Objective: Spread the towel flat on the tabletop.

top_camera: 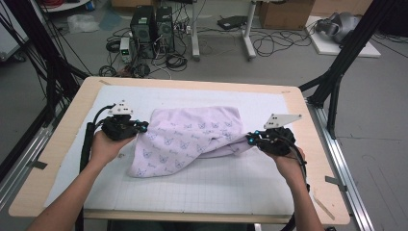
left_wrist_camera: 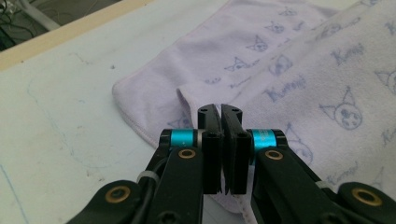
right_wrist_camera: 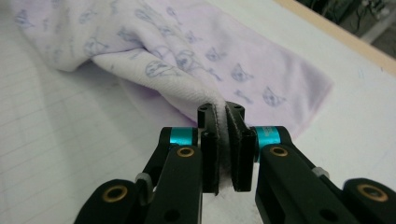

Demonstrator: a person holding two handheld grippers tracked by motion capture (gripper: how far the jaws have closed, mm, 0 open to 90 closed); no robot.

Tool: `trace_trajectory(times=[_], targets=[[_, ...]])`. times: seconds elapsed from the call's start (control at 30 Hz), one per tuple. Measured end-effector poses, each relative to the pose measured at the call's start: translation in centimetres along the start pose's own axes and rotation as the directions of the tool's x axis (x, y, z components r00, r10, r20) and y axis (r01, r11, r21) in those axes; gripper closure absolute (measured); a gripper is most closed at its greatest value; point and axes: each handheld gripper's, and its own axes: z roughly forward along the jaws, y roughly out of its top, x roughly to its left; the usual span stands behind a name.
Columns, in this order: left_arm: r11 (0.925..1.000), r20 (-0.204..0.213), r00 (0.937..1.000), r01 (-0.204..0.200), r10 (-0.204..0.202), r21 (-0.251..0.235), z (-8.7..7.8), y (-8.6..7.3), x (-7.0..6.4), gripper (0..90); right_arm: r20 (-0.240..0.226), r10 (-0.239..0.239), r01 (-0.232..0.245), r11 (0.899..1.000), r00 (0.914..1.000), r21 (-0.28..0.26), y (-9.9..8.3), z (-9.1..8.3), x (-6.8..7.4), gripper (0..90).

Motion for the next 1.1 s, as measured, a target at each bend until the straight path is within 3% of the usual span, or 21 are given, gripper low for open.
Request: trace_trajectory(times=[0.13, 0.27, 0.4, 0.5, 0.67, 0.83, 0.93, 0.97, 1.0, 1.1], targets=[[0.9997, 0.031, 0.9994, -0.016, 0.015, 0.021, 0.5, -0.1, -0.5, 80.0, -0.007, 0.023, -0.022, 0.999, 0.9997, 0.039, -0.7, 2.0, 0.0, 75.9], [0.9996, 0.063, 0.9976, -0.027, 0.027, -0.013, -0.9, 0.1, -1.0, 67.5, -0.015, 0.007, -0.007, 1.0, 0.9999, -0.012, -0.6, 1.9, 1.0, 68.1], [0.9971, 0.081, 0.994, -0.071, 0.073, -0.026, -2.4, -0.1, -2.2, 60.0, -0.004, -0.035, 0.034, 0.998, 0.9994, -0.06, 0.0, 1.0, 2.7, 61.6], [0.9947, 0.113, 0.9884, -0.098, 0.101, -0.033, -2.9, -0.8, -3.4, 57.9, -0.044, -0.06, 0.055, 0.994, 0.9973, -0.096, 0.2, 1.1, 4.0, 60.7], [0.9906, 0.171, 0.9759, -0.136, 0.136, -0.011, -1.7, -2.7, -5.5, 56.7, -0.1, -0.103, 0.103, 0.995, 0.9896, -0.009, -0.5, 4.3, 6.2, 57.0], [0.986, 0.202, 0.9695, -0.154, 0.138, 0.063, 0.5, -4.4, -6.1, 52.9, -0.114, -0.13, 0.139, 0.988, 0.9849, 0.072, -1.0, 7.6, 7.3, 54.7], [0.9759, 0.212, 0.9662, -0.177, 0.147, 0.128, 2.0, -5.3, -6.2, 53.7, -0.107, -0.154, 0.164, 0.982, 0.9823, 0.095, -0.9, 8.8, 7.7, 55.2], [0.9698, 0.213, 0.9639, -0.194, 0.16, 0.148, 2.4, -5.5, -6.3, 60.7, -0.104, -0.16, 0.17, 0.98, 0.9816, 0.101, -0.8, 9.2, 7.8, 56.1], [0.9706, 0.198, 0.9653, -0.199, 0.17, 0.136, 2.5, -5.5, -6.4, 66.5, -0.102, -0.168, 0.178, 0.978, 0.9806, 0.107, -0.8, 9.6, 7.9, 57.6], [0.9658, 0.203, 0.9619, -0.215, 0.183, 0.146, 2.6, -5.1, -6.5, 80.4, -0.087, -0.19, 0.201, 0.969, 0.978, 0.145, -0.7, 10.7, 8.4, 65.3]])
